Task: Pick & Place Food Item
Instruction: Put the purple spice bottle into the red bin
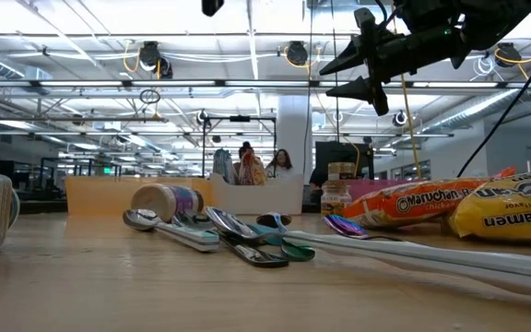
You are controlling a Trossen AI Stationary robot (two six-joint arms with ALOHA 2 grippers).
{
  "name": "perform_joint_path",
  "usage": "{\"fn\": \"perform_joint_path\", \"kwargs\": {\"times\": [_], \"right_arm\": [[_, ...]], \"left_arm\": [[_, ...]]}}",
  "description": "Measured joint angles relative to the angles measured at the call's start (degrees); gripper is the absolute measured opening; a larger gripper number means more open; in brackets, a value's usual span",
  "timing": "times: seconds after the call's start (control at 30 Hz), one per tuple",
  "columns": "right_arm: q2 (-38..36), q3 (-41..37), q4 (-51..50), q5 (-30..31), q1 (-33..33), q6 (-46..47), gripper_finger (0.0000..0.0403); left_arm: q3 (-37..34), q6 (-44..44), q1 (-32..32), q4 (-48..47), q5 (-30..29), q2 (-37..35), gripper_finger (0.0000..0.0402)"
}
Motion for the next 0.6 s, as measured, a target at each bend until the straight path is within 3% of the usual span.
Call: {"fn": "perform_joint_path", "kwargs": {"times": [0.23,0.4,0.6], "right_arm": [[0.0,0.0,0.0,0.0,0.0,0.1,0.0196],[0.0,0.0,0.0,0.0,0.0,0.0,0.0196],[0.0,0.0,0.6,0.0,0.0,0.0,0.0196]], "left_arm": [[-5.0,0.0,-1.1,6.3,1.5,-3.7,0.0145],[-9.4,-0.3,2.2,18.8,4.2,-9.0,0.0145],[-15.4,-4.1,8.1,17.8,7.2,-15.6,0.0145]]}}
